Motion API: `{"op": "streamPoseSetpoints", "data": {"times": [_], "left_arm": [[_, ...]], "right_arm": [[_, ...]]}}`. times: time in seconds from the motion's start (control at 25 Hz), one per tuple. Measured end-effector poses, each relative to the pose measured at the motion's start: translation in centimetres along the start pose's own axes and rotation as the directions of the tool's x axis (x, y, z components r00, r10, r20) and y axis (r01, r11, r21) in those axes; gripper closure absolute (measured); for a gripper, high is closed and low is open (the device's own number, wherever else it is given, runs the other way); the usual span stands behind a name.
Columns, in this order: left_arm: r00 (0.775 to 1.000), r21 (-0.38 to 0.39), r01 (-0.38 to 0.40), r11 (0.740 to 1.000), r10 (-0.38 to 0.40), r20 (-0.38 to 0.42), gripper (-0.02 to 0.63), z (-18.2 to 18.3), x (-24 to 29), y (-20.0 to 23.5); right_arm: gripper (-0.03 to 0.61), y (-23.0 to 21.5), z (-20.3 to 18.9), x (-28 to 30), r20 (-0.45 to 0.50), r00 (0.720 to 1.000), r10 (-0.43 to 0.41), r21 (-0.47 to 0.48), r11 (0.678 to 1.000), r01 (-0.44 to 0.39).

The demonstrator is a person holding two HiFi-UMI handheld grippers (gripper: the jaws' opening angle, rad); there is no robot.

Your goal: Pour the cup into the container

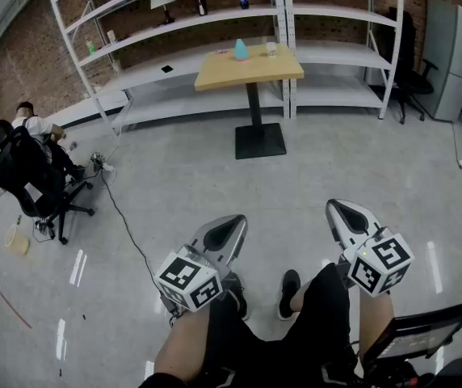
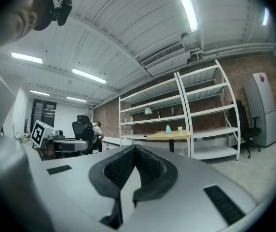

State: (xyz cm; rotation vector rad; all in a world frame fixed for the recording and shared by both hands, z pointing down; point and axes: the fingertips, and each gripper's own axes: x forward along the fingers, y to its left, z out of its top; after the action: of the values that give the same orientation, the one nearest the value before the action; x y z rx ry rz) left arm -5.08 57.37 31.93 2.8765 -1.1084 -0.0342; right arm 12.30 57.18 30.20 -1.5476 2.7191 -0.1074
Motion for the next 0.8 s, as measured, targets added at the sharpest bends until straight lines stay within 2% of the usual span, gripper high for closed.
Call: {"op": "streamPoseSetpoints", "data": {"times": [0.52, 0.8], "left_arm": [[1.0, 0.011, -0.002, 1.0, 0.002, 0.005, 0.612, 0.47, -0.51, -0.41], [1.0, 0.012, 0.01, 1.0, -0.01, -0.007, 0.612, 0.03, 0.06, -0.48]], "right_arm": [[0.578, 0.42, 0.74, -0.48, 0.011, 1.0, 0.0, -0.011, 1.0, 0.0], [0.578, -0.07, 0.59, -0.27, 0.009, 1.0, -0.006, 0.017, 1.0, 0.006]]}}
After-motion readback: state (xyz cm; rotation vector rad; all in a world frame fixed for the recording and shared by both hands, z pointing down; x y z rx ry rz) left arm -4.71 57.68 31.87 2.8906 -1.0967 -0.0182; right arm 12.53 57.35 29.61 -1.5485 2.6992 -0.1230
